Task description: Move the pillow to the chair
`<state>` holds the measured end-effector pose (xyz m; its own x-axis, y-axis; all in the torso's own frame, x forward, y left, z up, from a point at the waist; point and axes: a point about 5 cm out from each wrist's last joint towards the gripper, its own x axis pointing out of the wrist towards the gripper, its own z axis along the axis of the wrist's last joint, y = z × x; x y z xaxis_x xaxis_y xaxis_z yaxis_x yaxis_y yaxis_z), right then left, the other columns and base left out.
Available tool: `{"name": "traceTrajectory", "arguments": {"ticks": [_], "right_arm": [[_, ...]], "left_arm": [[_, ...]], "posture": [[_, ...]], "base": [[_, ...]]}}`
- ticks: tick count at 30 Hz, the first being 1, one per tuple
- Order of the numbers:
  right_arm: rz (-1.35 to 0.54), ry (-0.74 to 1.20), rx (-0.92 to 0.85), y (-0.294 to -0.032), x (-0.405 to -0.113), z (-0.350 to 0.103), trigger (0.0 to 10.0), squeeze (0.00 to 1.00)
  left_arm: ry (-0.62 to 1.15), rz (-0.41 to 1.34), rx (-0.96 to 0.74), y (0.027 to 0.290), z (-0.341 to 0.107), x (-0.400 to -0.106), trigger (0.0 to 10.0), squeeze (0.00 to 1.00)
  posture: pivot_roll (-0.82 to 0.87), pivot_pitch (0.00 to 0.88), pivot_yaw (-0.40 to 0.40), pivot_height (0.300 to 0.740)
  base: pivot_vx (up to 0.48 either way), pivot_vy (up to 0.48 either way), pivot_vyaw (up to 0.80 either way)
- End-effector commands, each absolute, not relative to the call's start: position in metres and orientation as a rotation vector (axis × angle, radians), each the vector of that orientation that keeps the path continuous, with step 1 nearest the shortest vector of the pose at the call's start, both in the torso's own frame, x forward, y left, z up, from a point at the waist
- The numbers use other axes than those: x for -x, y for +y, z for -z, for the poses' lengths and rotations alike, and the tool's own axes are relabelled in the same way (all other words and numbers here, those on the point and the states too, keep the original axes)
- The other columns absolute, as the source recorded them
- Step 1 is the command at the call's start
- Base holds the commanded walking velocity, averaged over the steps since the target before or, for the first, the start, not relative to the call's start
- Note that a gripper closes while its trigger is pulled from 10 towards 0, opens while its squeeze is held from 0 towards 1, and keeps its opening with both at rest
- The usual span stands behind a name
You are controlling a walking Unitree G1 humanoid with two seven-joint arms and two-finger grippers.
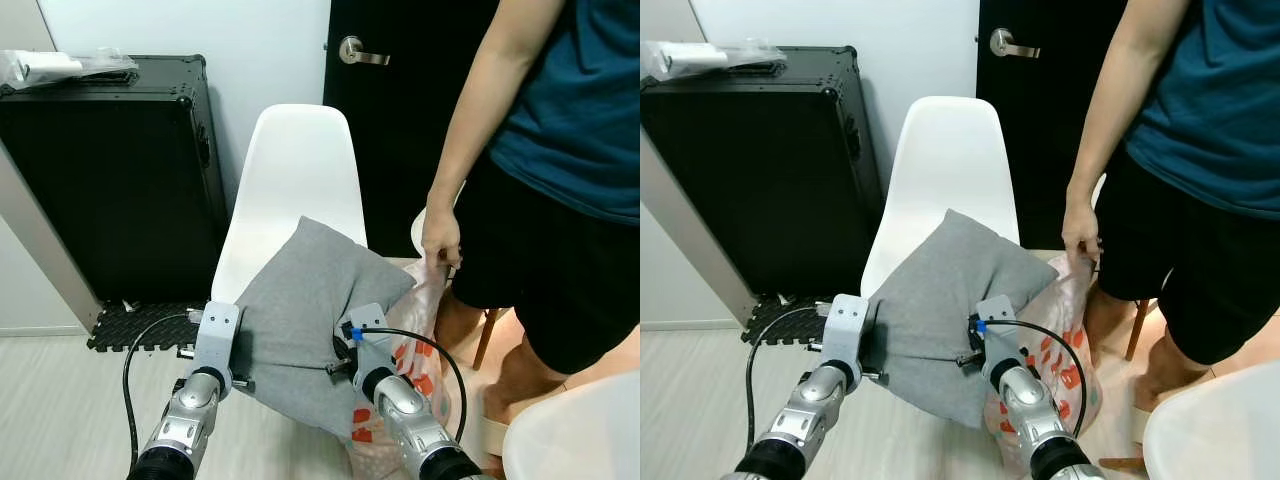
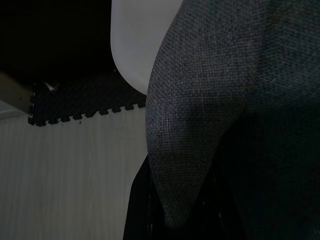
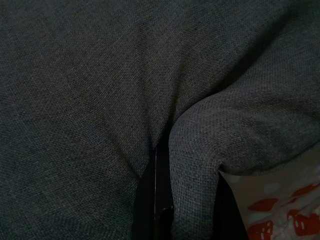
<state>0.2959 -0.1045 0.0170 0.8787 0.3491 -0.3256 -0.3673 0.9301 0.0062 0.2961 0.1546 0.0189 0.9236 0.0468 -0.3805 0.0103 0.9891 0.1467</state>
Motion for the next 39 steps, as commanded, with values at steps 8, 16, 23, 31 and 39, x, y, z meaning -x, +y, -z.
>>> {"name": "traceTrajectory", "arguments": {"ticks": [8,16,23,31,39], "right_arm": [[-0.365,0.375,0.084,-0.118,-0.291,-0.008,10.0,0.0],[-0.399,0.377,0.092,-0.114,-0.293,-0.009,10.0,0.0],[-0.434,0.394,0.076,-0.114,-0.288,-0.006,10.0,0.0],[-0.401,0.388,0.089,-0.117,-0.287,-0.004,10.0,0.0],[-0.396,0.371,0.094,-0.12,-0.289,-0.007,10.0,0.0]], "left_arm": [[0.305,-0.163,-0.155,0.184,-0.035,-0.303,10.0,0.0],[0.327,-0.173,-0.151,0.188,-0.027,-0.292,10.0,0.0],[0.344,-0.184,-0.14,0.185,-0.022,-0.288,10.0,0.0],[0.348,-0.158,-0.144,0.179,-0.022,-0.29,10.0,0.0],[0.335,-0.175,-0.147,0.182,-0.023,-0.291,10.0,0.0]], "posture": [[-0.02,0.039,-0.058,0.74],[-0.02,0.039,-0.079,0.74],[-0.02,0.053,-0.087,0.74],[-0.03,0.05,-0.068,0.74],[-0.04,0.055,-0.083,0.74]], "base": [[0.0,0.0,0.0],[0.0,0.0,0.0],[0.0,0.0,0.0],[0.0,0.0,0.0],[0.0,0.0,0.0]]}}
